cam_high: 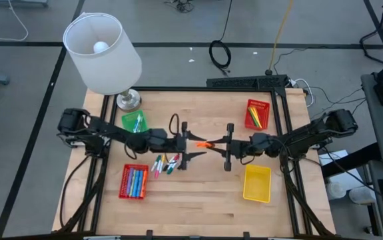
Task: Pick & Place Markers
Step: Put the orange highlighter pen into the bottom red basket
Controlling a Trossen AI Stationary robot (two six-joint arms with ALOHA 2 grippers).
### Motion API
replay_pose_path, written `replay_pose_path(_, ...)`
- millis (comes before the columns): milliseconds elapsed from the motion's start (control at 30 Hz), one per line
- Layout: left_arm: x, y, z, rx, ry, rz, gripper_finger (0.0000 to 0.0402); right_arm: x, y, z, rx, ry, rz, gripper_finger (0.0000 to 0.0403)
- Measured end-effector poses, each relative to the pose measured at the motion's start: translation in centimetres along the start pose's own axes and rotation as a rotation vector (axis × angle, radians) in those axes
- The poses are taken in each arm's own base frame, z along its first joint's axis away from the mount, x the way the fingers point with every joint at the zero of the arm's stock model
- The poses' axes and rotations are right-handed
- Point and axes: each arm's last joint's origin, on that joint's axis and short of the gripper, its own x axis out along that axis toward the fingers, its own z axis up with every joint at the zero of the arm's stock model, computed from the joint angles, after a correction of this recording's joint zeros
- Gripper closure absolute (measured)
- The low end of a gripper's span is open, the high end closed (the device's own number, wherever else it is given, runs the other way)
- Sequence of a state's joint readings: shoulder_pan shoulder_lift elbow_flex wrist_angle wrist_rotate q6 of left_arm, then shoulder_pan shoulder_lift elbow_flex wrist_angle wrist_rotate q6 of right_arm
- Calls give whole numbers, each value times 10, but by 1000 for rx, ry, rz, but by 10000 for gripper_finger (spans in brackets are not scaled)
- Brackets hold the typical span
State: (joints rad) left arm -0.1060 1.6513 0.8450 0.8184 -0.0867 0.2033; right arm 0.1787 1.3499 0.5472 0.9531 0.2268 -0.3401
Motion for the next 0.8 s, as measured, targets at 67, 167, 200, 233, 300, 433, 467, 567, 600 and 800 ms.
replay_pose_path(67,6,1,6,26,-23,8,174,0,0,-1,-4,9,2,355)
replay_pose_path(167,10,2,16,63,-55,14,174,0,0,-1,-7,14,2,355)
replay_pose_path(200,11,3,19,73,-65,16,174,0,0,-1,-8,14,2,355)
replay_pose_path(233,10,3,22,79,-70,18,174,0,0,-1,-8,15,2,355)
replay_pose_path(300,10,6,25,83,-81,27,174,0,0,-1,-13,14,2,355)
replay_pose_path(433,11,10,24,55,-77,37,174,0,0,2,-18,-17,-7,355)
replay_pose_path(467,11,11,24,44,-75,39,174,0,0,3,-22,-30,-8,355)
replay_pose_path(567,11,12,24,24,-76,38,174,-1,2,7,-43,-54,-8,355)
replay_pose_path(600,11,12,24,24,-75,39,174,-1,3,7,-49,-59,-8,355)
replay_pose_path(800,11,12,24,33,-75,39,175,-1,3,8,-48,-67,-10,355)
